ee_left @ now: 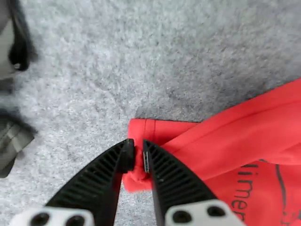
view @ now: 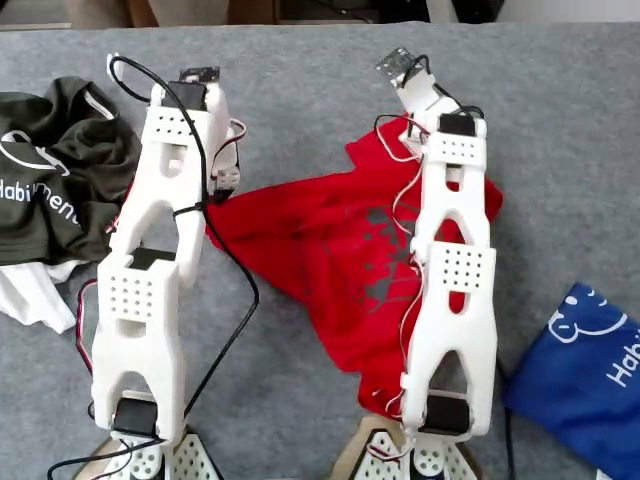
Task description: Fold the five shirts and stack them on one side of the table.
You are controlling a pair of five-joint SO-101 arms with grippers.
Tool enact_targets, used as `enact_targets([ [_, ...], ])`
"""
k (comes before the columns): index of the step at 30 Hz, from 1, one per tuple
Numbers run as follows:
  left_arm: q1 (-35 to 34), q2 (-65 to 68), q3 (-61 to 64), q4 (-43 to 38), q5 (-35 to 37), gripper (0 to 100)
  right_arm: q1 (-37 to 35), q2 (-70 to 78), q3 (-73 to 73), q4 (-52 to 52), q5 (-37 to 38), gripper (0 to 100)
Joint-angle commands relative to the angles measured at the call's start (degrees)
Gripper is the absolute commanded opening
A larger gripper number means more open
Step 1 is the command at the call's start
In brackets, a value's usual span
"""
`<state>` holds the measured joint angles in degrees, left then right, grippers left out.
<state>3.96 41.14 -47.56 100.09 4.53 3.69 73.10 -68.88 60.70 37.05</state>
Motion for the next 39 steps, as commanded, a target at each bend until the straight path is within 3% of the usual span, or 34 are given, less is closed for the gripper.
enact_targets([
  [1, -0.2, -6.5, 0.1, 0.8, -0.4, 2, 0.2, -1.9, -9.3, 7.1, -3.8, 0.5],
  [8, 1.5, -13.6, 6.2, 0.8, -0.4, 2, -0.6, -2.2, -27.2, 24.4, -3.9, 0.5],
  [18, 1.7, -28.6, 20.2, 0.7, -5.0, 2, 0.3, -13.8, -26.6, 38.8, -4.1, 0.5],
  [31, -1.9, -45.4, 22.1, -1.8, -5.0, 2, 0.0, -44.4, -26.6, 40.5, -11.7, 0.5],
  [39, -1.8, -55.7, 10.6, -1.4, -4.8, 2, 0.4, -62.9, -26.5, 39.3, -13.7, 0.5],
])
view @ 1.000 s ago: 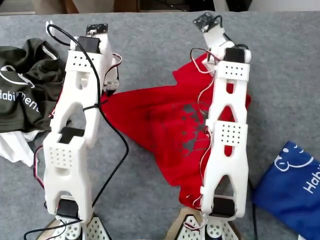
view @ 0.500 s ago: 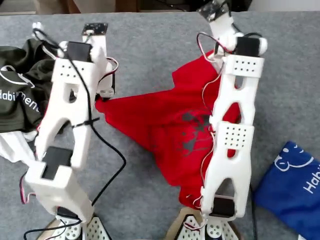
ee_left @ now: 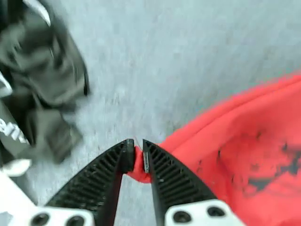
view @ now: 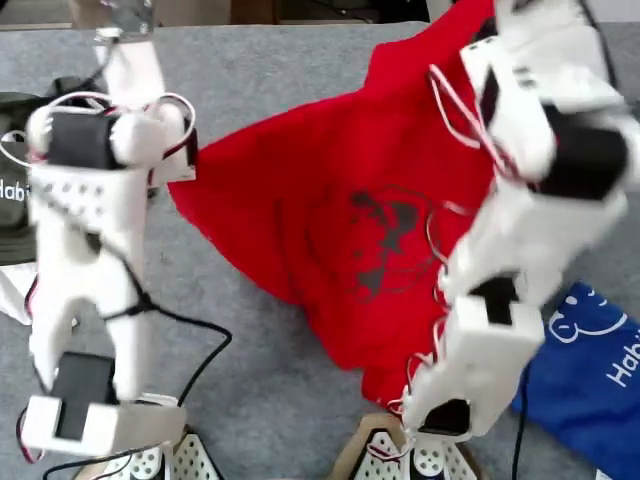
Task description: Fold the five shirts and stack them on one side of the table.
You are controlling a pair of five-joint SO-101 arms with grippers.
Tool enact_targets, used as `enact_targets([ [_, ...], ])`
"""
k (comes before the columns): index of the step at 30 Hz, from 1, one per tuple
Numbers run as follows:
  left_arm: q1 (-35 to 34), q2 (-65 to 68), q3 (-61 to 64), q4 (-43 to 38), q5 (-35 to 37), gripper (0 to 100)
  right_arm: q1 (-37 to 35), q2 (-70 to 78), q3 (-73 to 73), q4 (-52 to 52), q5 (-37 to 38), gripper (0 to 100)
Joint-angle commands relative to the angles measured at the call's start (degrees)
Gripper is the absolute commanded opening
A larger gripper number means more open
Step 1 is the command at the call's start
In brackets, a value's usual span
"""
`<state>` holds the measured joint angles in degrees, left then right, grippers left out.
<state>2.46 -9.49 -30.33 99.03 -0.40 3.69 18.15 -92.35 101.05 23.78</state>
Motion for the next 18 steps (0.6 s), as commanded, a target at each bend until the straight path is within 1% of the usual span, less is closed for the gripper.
enact_targets([
  [1, -0.4, -6.3, -8.5, -0.3, 0.1, 2, 0.4, -10.1, -3.1, -1.1, -0.3, 0.5],
  [4, -0.5, -9.9, -14.0, 1.1, 0.1, 2, 0.6, -16.7, -2.9, -2.7, -0.3, 0.5],
  [9, -0.5, -15.4, -19.4, 1.6, -0.4, 2, 4.5, -26.1, -2.5, -8.2, -0.4, 0.5],
  [15, -0.5, -23.3, -19.9, 1.7, -0.4, 2, 8.7, -31.7, -2.5, -14.2, 0.1, 0.5],
  [18, -0.5, -27.1, -19.8, 1.7, -0.4, 2, 9.5, -34.1, -2.5, -15.6, 2.4, 0.5],
])
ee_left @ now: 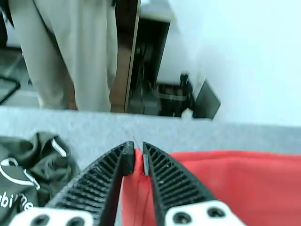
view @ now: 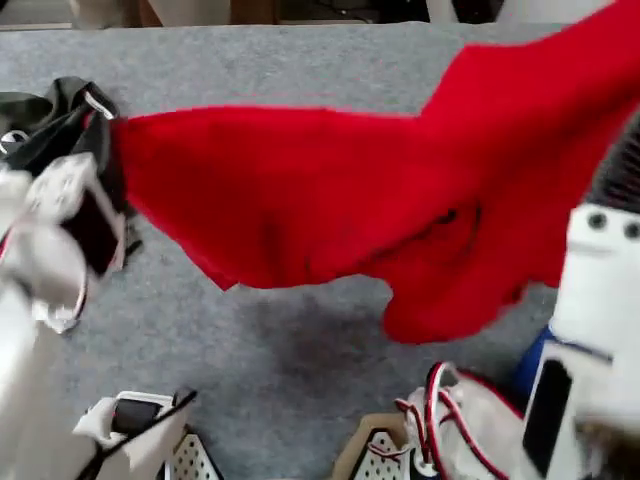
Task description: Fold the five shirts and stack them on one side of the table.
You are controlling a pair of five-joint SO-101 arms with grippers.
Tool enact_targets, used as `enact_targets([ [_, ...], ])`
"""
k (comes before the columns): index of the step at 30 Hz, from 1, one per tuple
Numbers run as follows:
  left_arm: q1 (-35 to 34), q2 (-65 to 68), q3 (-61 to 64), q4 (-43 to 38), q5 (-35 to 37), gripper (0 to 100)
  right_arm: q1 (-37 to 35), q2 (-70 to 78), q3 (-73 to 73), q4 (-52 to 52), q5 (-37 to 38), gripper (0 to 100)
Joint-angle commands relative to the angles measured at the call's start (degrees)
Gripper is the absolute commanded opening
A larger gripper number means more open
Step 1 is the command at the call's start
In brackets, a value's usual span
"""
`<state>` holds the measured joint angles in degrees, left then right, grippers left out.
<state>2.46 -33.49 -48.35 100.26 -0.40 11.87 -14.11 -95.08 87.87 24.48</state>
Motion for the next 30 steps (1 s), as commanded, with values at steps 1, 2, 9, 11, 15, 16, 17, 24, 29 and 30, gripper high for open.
enact_targets([
  [1, -0.5, -4.4, -1.8, 0.4, -0.4, 2, 1.4, -2.8, 0.2, -2.5, 2.4, 0.5],
  [2, -0.5, -5.8, -1.6, 0.4, -0.3, 2, 1.5, -3.8, 0.2, -2.1, 3.2, 0.5],
  [9, -0.6, -18.2, 14.5, 0.4, -0.3, 2, 1.5, -9.5, 0.3, -0.1, 5.6, 0.6],
  [11, -0.6, -22.0, 20.3, 0.4, -0.8, 2, 1.5, -9.8, 0.5, 1.8, 5.6, 0.6],
  [15, -0.6, -28.4, 31.1, 0.4, -4.2, 2, 1.2, -10.2, 5.8, 5.4, 5.5, 0.6],
  [16, -0.5, -29.2, 33.8, 0.4, -4.4, 2, 1.1, -9.9, 7.8, 6.3, 5.3, 0.6],
  [17, -0.4, -29.4, 36.4, 0.2, -4.4, 2, 1.1, -9.8, 10.4, 7.3, 5.2, 0.6],
  [24, -0.4, -23.6, 55.5, -13.2, -4.4, 2, -4.5, -5.9, 33.8, 5.7, 4.4, 0.5],
  [29, -3.4, -15.5, 62.5, -30.7, -4.0, 2, -5.3, -1.0, 50.0, -6.3, 3.5, 0.5],
  [30, -4.0, -13.1, 62.5, -33.1, -4.0, 2, -5.3, -0.1, 53.3, -9.1, 3.6, 0.5],
])
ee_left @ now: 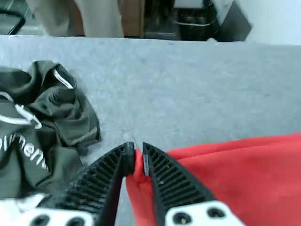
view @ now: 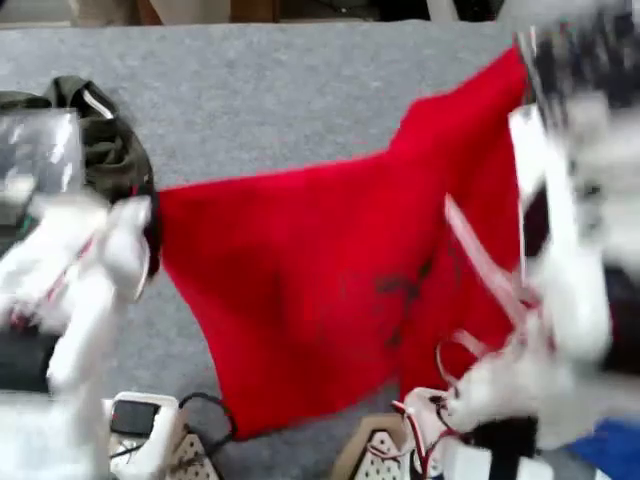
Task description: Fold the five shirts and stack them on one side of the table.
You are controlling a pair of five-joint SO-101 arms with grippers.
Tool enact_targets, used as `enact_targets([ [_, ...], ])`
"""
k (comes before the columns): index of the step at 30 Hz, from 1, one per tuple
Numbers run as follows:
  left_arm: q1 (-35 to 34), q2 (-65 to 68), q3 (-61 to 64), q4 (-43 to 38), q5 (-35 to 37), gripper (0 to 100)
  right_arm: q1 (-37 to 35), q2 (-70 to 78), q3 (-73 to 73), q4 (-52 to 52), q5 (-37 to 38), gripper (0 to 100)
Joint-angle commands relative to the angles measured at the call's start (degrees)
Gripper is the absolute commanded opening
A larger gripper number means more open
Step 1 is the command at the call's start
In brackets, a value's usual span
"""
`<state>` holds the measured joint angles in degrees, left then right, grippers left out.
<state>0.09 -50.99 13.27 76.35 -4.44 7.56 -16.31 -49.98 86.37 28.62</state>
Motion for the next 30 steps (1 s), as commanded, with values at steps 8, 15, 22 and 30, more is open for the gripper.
enact_targets([
  [8, -3.0, 26.6, -9.1, -16.9, 0.1, 2, -2.6, 6.3, 29.8, -27.2, -0.6, 0.5],
  [15, -3.2, 48.5, -30.6, -17.1, 2.6, 2, -6.1, 12.4, 34.6, -42.1, -0.6, 0.5],
  [22, -3.2, 65.0, -54.2, -7.9, 2.9, 2, -4.8, 23.5, 29.4, -52.5, -4.1, 0.5],
  [30, -5.0, 77.1, -75.8, 0.4, 2.9, 2, -4.6, 35.2, 10.8, -49.5, -8.0, 0.5],
])
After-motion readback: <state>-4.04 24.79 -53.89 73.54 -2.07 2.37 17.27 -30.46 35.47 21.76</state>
